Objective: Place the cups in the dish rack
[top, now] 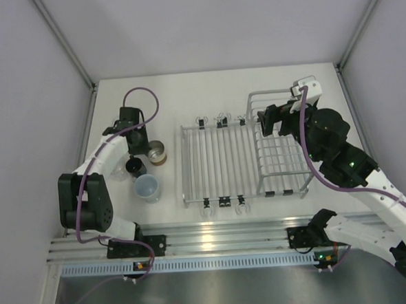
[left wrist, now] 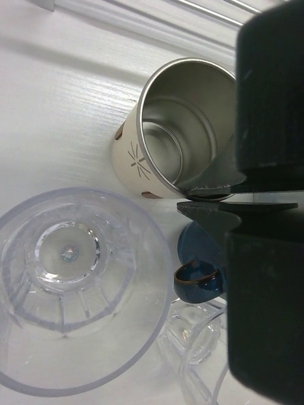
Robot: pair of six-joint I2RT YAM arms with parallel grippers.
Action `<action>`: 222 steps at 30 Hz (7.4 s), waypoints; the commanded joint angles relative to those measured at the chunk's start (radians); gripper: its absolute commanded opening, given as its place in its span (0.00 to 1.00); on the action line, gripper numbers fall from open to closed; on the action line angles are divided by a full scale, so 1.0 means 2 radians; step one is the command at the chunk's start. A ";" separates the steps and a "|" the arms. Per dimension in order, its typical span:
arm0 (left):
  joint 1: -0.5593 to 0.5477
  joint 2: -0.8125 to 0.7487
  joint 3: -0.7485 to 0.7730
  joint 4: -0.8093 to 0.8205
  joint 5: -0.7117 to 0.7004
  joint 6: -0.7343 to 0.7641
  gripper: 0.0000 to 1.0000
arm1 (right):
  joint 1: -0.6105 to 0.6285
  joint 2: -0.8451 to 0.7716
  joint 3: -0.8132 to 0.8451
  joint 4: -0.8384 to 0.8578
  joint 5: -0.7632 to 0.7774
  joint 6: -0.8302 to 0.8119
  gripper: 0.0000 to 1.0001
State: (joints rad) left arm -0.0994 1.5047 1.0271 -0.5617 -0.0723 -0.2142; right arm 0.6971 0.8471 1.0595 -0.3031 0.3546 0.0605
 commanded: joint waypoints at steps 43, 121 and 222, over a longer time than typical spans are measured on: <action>-0.066 -0.225 -0.158 0.962 0.415 -0.619 0.00 | -0.012 0.036 -0.108 0.575 -0.388 0.285 0.99; -0.203 -0.177 -0.147 0.908 0.351 -0.485 0.50 | 0.031 0.104 -0.136 0.542 -0.339 0.281 0.00; -0.183 -0.390 -0.067 0.178 -0.008 0.069 0.56 | 0.047 0.500 0.218 -0.050 0.051 0.132 0.00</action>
State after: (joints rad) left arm -0.4717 0.7353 0.8989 -0.2329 -0.0944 -0.0860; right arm 0.8085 1.8435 1.4956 -0.4782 0.4259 0.3115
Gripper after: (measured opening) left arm 0.554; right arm 0.656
